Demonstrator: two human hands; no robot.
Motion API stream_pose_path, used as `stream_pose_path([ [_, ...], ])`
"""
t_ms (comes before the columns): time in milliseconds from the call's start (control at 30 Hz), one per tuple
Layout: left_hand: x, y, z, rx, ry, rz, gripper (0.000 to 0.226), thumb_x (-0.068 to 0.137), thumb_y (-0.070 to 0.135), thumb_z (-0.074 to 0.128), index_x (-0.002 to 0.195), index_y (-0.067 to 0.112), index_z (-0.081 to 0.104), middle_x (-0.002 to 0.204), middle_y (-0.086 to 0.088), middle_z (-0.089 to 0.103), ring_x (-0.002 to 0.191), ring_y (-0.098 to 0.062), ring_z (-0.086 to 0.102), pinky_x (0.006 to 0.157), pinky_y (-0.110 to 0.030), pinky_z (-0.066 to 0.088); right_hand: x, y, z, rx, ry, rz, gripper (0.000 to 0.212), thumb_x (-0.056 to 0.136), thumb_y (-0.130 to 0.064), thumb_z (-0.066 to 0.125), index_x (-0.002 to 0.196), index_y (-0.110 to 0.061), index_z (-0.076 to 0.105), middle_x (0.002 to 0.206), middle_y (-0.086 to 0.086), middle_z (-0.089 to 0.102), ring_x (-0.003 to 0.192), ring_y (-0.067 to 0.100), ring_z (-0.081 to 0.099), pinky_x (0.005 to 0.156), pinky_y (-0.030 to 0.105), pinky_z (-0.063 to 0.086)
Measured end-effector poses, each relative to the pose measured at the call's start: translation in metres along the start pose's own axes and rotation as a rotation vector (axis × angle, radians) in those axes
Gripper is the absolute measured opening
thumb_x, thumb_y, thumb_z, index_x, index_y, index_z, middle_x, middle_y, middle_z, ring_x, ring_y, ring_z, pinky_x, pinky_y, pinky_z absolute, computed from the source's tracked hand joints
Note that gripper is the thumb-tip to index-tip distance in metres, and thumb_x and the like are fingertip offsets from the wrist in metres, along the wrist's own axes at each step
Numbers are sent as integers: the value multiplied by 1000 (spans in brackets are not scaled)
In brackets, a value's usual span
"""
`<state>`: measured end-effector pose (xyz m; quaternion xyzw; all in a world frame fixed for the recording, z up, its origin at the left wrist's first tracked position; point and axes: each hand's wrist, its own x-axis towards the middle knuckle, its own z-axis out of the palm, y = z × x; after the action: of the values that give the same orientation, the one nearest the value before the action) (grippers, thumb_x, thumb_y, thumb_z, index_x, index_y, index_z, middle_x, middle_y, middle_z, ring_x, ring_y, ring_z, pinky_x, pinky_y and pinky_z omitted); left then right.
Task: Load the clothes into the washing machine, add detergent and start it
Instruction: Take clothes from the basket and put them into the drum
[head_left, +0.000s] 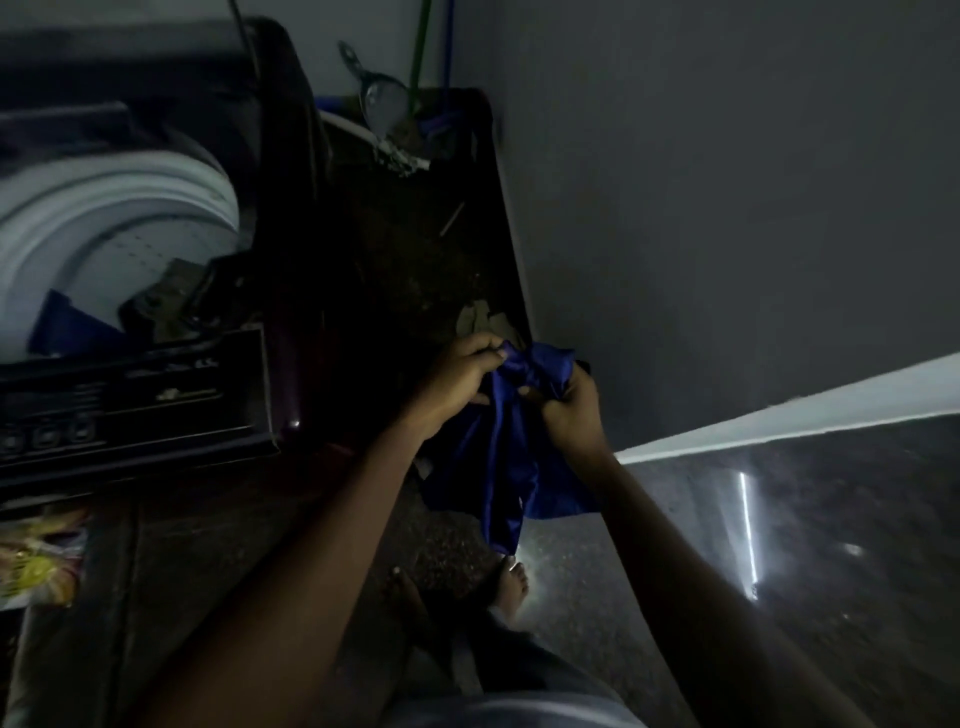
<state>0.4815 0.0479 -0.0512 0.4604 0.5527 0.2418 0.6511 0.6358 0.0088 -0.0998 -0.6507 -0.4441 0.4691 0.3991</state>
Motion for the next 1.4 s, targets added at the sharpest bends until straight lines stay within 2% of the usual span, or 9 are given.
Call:
stream_pose_path([
  [100, -18, 6, -9, 115, -73, -6, 29, 94, 12, 58, 122, 18, 55, 113, -1, 62, 103, -14, 60, 89, -33, 53, -3, -39, -9, 2, 12, -17, 20, 81, 5, 62, 96, -7, 61, 89, 5, 68, 89, 21, 66, 82, 41, 53],
  [300, -41, -6, -4, 311, 6, 246, 124, 48, 43, 95, 149, 28, 25, 152, 3, 39, 140, -13, 39, 110, -34, 39, -15, -110, -10, 93, -82, -158, 28, 86, 10, 57, 103, -12, 60, 94, 1, 68, 91, 12, 67, 82, 29, 56],
  [567, -40, 56, -1, 394, 304, 336, 59, 84, 14, 71, 139, 15, 50, 131, -9, 60, 120, -27, 57, 96, -32, 47, -12, -163, -18, 401, -203, -13, 56, 80, -4, 74, 130, -9, 49, 119, 8, 65, 107, 22, 66, 88, 40, 57],
  [667, -46, 79, -6, 352, 412, 308, 45, 89, 19, 66, 133, 18, 56, 126, -8, 64, 114, -27, 60, 91, -29, 46, -15, -158, -48, 191, -307, -46, 47, 82, -14, 74, 120, -28, 51, 114, -16, 60, 103, 3, 62, 76, 15, 54],
  [767, -51, 102, -18, 226, 455, 342, 44, 86, 16, 64, 130, 14, 59, 124, -9, 65, 114, -29, 60, 98, -38, 49, -16, -128, -80, -111, -417, 45, 69, 75, -21, 81, 127, -41, 42, 135, -15, 44, 129, 11, 42, 93, 19, 46],
  [967, -68, 155, -17, -139, 417, 366, 37, 89, -1, 61, 123, 15, 59, 114, -1, 65, 108, -25, 62, 92, -40, 53, -18, -95, -38, -262, -597, -4, 119, 62, -12, 89, 150, -22, 9, 147, -15, 25, 134, 5, 32, 102, 15, 36],
  [1100, -84, 171, -22, -439, 382, 330, 22, 91, 2, 62, 103, 20, 66, 105, -1, 70, 99, -25, 68, 82, -36, 57, -17, -71, 9, -476, -366, 226, 82, 85, -13, 69, 149, -8, 18, 152, 15, 29, 139, 34, 30, 115, 43, 27],
  [1233, -89, 168, -49, -493, 461, 346, 23, 90, 2, 63, 108, 15, 66, 103, 0, 71, 96, -24, 69, 70, -28, 57, -19, -86, 27, -78, -314, -18, 33, 94, -4, 55, 123, -17, 47, 128, 9, 51, 125, 34, 49, 108, 46, 38],
  [1400, -85, 134, -92, 222, 763, 354, 34, 91, 5, 55, 124, 12, 59, 114, -7, 64, 104, -27, 59, 84, -31, 45, -9, -107, -16, 79, -16, -79, 21, 88, -11, 54, 108, -15, 54, 110, 8, 59, 103, 24, 59, 93, 36, 47],
])
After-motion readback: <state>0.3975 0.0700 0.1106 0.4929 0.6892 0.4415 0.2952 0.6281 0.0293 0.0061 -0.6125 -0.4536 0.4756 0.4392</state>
